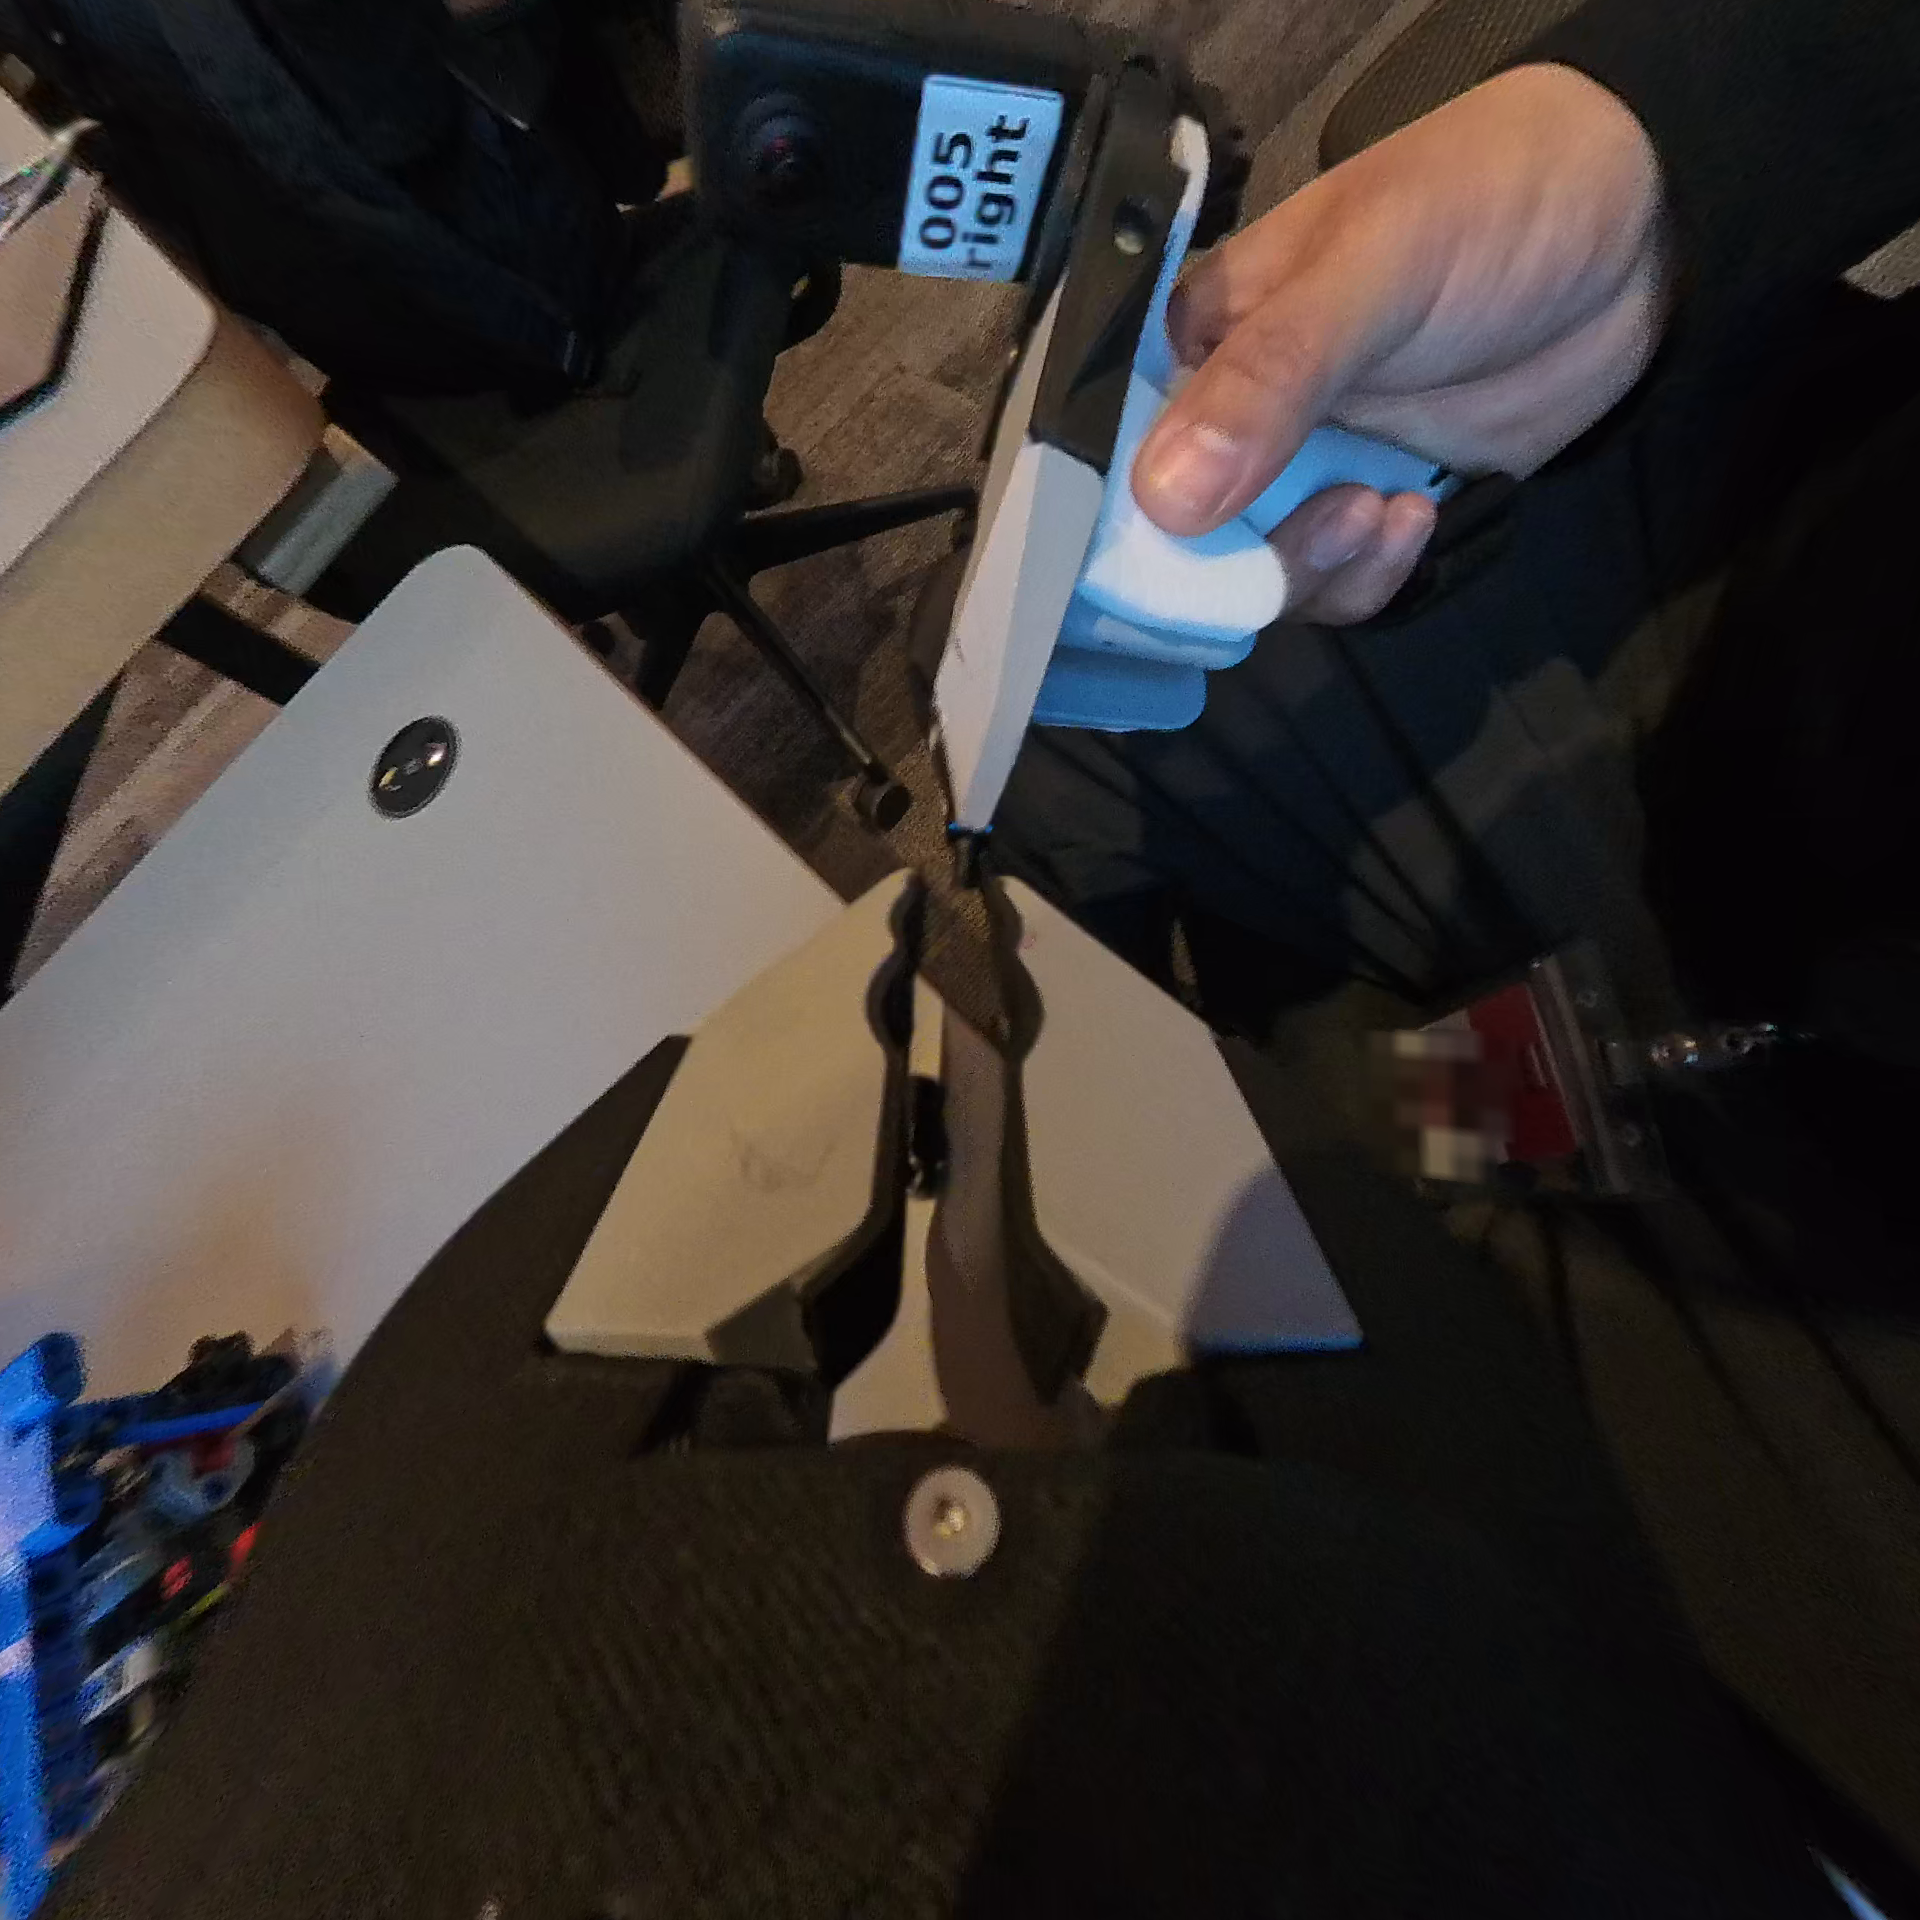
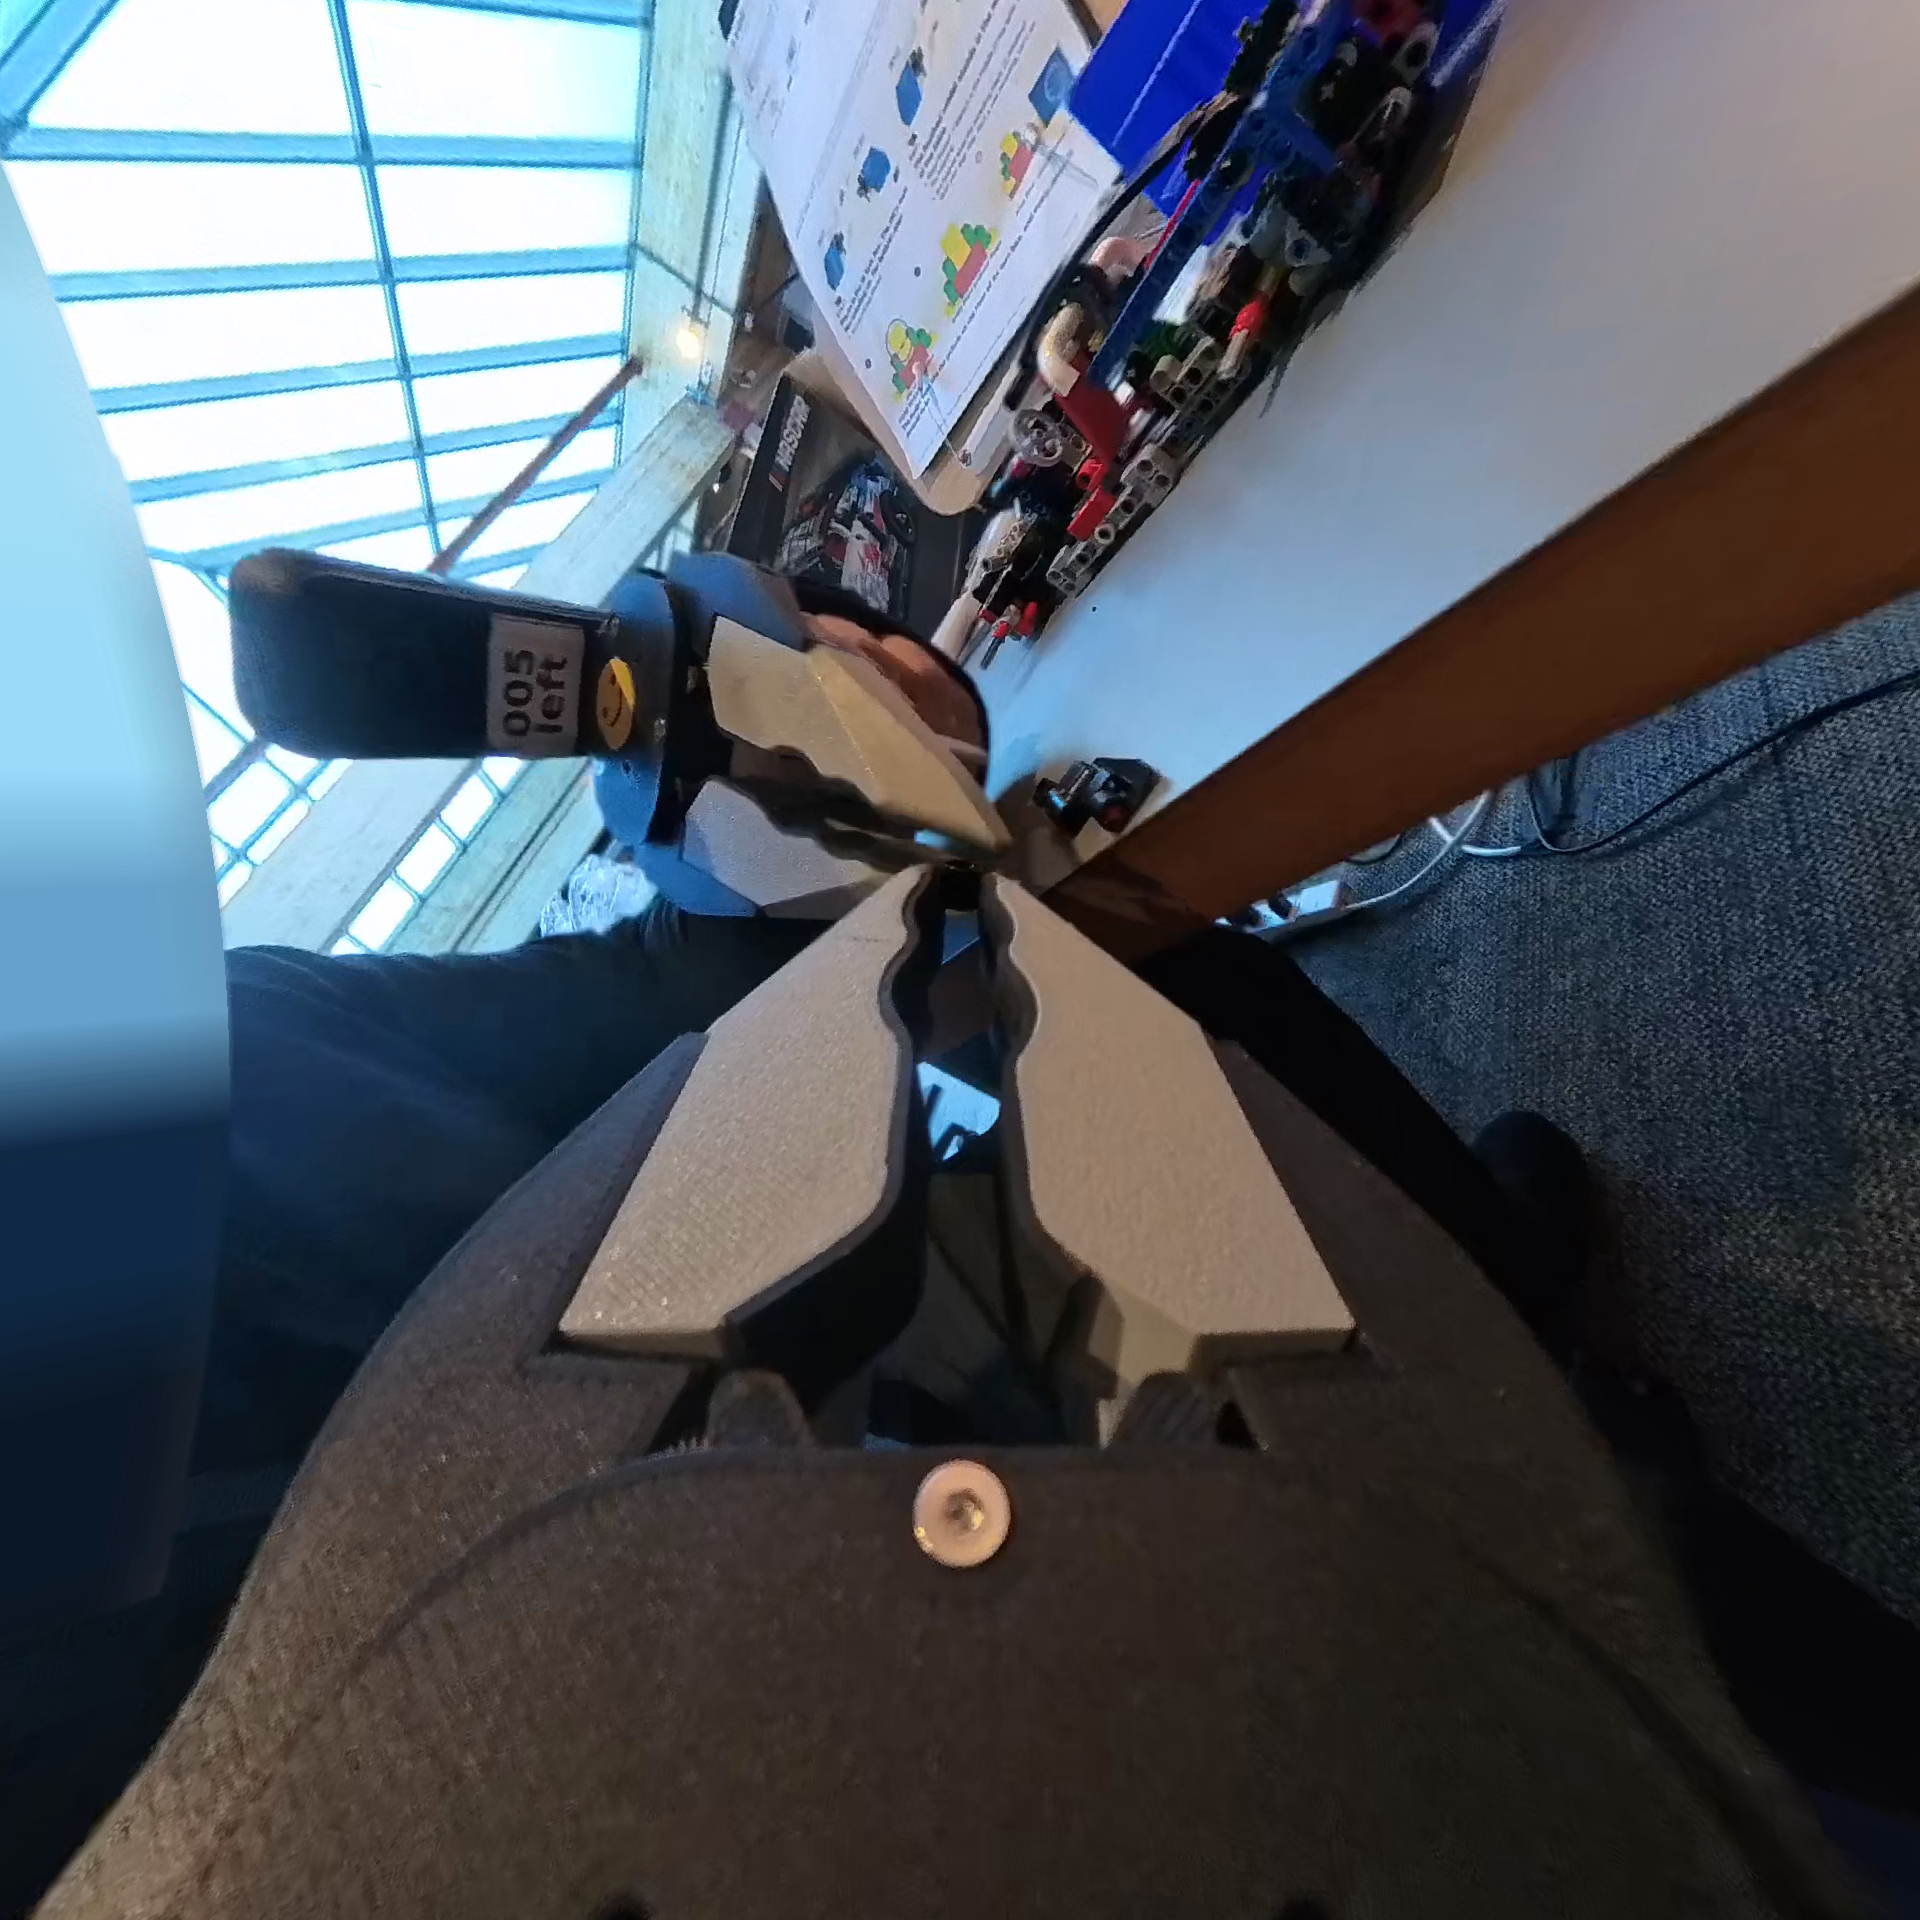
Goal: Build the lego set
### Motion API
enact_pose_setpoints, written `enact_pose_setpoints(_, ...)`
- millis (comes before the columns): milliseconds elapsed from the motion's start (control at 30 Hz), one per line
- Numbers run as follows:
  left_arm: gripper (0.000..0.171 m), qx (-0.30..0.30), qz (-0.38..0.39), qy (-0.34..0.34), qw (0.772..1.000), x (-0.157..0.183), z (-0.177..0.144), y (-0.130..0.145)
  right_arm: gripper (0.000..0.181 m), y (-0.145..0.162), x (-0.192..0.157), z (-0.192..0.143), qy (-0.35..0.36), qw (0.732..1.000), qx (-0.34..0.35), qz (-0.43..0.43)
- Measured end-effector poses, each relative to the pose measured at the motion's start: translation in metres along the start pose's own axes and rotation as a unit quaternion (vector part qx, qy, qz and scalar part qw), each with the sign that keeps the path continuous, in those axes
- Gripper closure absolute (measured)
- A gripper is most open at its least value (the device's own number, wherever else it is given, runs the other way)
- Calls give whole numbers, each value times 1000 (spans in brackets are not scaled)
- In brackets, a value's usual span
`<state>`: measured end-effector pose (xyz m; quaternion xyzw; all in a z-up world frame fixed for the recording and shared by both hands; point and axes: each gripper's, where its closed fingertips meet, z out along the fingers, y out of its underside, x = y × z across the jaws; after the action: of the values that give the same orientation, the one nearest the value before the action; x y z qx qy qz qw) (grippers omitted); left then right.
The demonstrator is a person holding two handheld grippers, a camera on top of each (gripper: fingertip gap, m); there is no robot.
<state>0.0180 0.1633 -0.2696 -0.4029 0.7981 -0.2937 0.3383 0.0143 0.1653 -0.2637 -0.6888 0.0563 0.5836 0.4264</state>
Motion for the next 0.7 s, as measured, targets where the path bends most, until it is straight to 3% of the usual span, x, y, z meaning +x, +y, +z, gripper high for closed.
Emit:
enact_pose_setpoints(67, 150, -17, -4, -8, 1000, -10, -13, 5, 178, 1, 5, -2, 3, 1000, 7, 24)
enact_pose_setpoints(167, 139, -61, -65, 33, 996, -17, -26, 28, 178, 4, 10, -4, 0, 998, 18, 52)
enact_pose_setpoints(333, 141, -78, -116, 115, 984, -7, -16, 44, 178, 5, 11, 2, 6, 998, 13, 60)
enact_pose_setpoints(400, 156, -70, -108, 124, 984, -7, -13, 41, 178, 7, 13, 4, 11, 998, 15, 61)
enact_pose_setpoints(700, 155, -42, -95, 149, 983, -3, -5, 33, 177, 13, 16, 10, 24, 999, 27, 40)
